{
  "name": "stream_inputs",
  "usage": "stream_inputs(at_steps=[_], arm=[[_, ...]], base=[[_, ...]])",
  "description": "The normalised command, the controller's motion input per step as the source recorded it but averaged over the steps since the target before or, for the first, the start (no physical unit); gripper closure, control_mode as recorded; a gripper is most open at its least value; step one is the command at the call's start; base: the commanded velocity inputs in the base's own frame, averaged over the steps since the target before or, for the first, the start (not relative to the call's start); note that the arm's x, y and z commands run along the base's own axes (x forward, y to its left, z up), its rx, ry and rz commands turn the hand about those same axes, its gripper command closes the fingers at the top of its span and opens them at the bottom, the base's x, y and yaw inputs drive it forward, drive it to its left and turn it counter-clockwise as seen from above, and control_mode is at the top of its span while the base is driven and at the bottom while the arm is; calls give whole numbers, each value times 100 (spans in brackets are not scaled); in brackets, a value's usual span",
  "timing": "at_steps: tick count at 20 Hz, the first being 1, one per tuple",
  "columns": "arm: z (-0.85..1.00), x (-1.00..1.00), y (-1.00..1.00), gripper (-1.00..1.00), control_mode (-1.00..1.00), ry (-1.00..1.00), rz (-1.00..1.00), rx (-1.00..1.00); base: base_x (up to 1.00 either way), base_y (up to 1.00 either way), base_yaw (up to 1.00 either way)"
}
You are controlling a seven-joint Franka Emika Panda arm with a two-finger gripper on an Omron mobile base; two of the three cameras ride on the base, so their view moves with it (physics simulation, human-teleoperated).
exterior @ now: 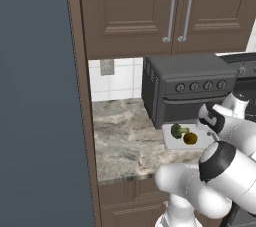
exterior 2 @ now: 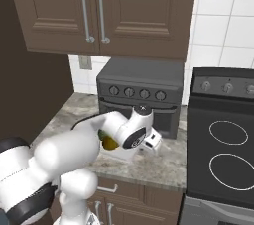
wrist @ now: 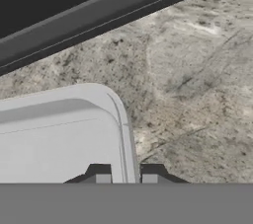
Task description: Take the lemon and broccoli out of the freezer and place them in the tupperware container on the counter. Then put the tupperware containing the vegetables back in the freezer.
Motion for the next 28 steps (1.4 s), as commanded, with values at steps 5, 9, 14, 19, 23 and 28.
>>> stream_inputs(at_steps=[5,9,14,19,23,28], arm=[[97,-11,4,100,-100,-1,-16,5],[94,-41,17,100,-100,-2,-9,6],[100,-54,15,100,-100,-3,-2,8],[100,-53,23,100,-100,0,0,9],[95,-47,28,100,-100,0,0,4],[57,-47,22,100,-100,0,0,0]], base=[[0,0,0],[0,0,0],[0,0,0],[0,0,0],[0,0,0],[0,0,0]])
